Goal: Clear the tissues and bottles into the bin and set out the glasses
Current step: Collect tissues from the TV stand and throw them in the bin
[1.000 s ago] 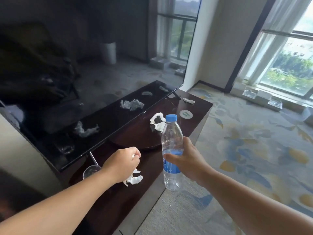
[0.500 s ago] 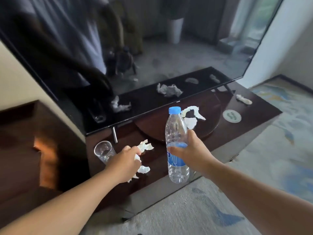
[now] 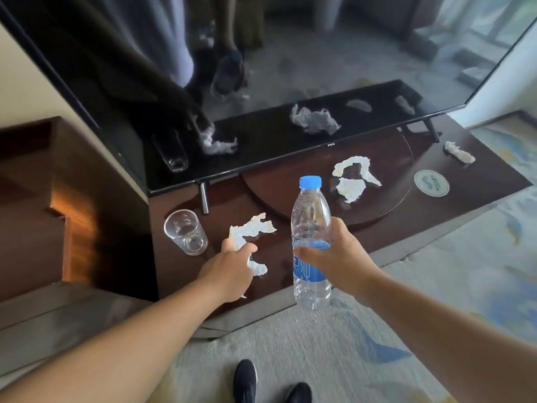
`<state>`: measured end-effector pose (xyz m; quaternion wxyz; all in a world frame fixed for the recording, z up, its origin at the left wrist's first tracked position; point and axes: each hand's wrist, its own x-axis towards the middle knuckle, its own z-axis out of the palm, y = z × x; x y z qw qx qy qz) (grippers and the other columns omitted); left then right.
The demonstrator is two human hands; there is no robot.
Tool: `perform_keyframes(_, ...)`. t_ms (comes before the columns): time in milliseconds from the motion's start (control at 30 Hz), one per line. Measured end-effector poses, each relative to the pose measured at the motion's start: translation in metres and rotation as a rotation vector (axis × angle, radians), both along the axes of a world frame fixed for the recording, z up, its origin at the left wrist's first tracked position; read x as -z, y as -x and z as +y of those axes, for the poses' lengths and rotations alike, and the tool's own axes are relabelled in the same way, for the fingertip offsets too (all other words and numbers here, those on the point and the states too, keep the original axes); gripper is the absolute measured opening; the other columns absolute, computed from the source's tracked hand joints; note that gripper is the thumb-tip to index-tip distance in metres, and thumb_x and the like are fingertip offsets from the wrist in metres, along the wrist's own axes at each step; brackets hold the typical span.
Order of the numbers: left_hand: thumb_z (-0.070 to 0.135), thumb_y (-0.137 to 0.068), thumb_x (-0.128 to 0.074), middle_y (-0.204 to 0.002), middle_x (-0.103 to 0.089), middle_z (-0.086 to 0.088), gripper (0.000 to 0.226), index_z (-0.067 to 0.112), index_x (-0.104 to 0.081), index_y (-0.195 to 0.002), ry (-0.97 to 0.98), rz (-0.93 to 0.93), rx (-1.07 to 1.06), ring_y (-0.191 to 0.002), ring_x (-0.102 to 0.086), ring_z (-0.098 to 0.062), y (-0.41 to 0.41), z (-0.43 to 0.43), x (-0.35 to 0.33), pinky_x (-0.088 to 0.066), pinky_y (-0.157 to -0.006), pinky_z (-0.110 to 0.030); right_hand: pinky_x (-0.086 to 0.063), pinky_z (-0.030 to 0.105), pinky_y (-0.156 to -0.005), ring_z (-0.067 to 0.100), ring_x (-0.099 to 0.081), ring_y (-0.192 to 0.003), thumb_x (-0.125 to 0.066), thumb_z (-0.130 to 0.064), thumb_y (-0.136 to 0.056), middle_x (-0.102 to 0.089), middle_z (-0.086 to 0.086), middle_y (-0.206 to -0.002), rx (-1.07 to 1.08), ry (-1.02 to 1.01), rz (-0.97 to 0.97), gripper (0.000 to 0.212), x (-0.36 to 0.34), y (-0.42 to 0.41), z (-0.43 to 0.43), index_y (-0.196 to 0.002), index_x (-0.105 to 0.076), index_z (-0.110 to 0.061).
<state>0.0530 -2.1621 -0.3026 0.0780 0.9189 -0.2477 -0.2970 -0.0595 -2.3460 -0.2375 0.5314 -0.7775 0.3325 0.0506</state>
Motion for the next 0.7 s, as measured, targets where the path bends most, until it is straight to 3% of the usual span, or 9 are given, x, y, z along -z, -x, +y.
perform_keyframes(133,0.015,-0.087,-0.031,-0.139,-0.028,-0.009,0.055,0.039,-0.035,-0.137,-0.034,0.012,0.018,-0.095,-0.057,-0.033,-0.005,-0.001,0.020,-0.038,-0.077,-0.036,-0.059,0.029,-0.060,0.010,-0.068,-0.078,-0.078,-0.044,-0.072,-0.063,-0.008,-0.096,-0.001,0.019,0.012,0.051,0.006,-0.004,-0.001,-0.109,-0.045,-0.031)
perform_keyframes(233,0.013,-0.087,-0.031,-0.135,-0.030,-0.009,0.054,0.034,-0.038,-0.136,-0.049,0.015,0.017,-0.095,-0.057,-0.033,-0.007,-0.003,0.029,-0.040,-0.076,-0.036,-0.061,0.034,-0.063,0.012,-0.068,-0.078,-0.078,-0.043,-0.072,-0.063,-0.008,-0.096,0.008,0.017,0.015,0.049,0.010,-0.007,-0.002,-0.107,-0.045,-0.032)
perform_keyframes(333,0.008,-0.086,-0.035,-0.120,-0.036,-0.008,0.031,0.018,-0.047,-0.113,-0.016,-0.048,0.024,-0.079,-0.053,-0.030,-0.007,-0.003,0.034,-0.041,-0.068,-0.038,-0.061,0.038,-0.067,0.011,-0.068,-0.080,-0.078,-0.043,-0.072,-0.064,-0.008,-0.097,0.012,0.018,0.024,0.049,0.013,-0.010,-0.002,-0.107,-0.046,-0.031)
perform_keyframes(433,0.007,-0.087,-0.041,-0.104,-0.038,-0.006,0.011,0.015,-0.042,-0.093,0.004,-0.102,0.026,-0.066,-0.042,-0.024,-0.010,-0.003,0.034,-0.036,-0.061,-0.037,-0.061,0.035,-0.065,0.011,-0.068,-0.079,-0.078,-0.042,-0.072,-0.064,-0.008,-0.097,0.010,0.015,0.033,0.050,0.015,-0.012,-0.001,-0.109,-0.046,-0.030)
perform_keyframes(600,0.017,-0.082,-0.049,-0.087,-0.042,0.001,0.007,0.018,-0.043,-0.085,0.099,-0.121,-0.046,-0.068,-0.049,-0.025,-0.017,0.001,0.020,-0.036,-0.060,-0.035,-0.061,0.033,-0.064,0.010,-0.067,-0.079,-0.079,-0.042,-0.072,-0.063,-0.007,-0.096,0.012,0.023,0.032,0.050,0.016,-0.014,-0.001,-0.108,-0.046,-0.030)
perform_keyframes(700,0.014,-0.082,-0.049,-0.092,-0.048,0.002,0.014,0.020,-0.041,-0.092,0.202,-0.144,-0.083,-0.077,-0.056,-0.029,-0.020,0.003,0.011,-0.041,-0.063,-0.037,-0.059,0.029,-0.059,0.011,-0.068,-0.078,-0.079,-0.041,-0.073,-0.064,-0.007,-0.096,0.014,0.014,0.031,0.050,0.014,-0.016,-0.001,-0.109,-0.046,-0.029)
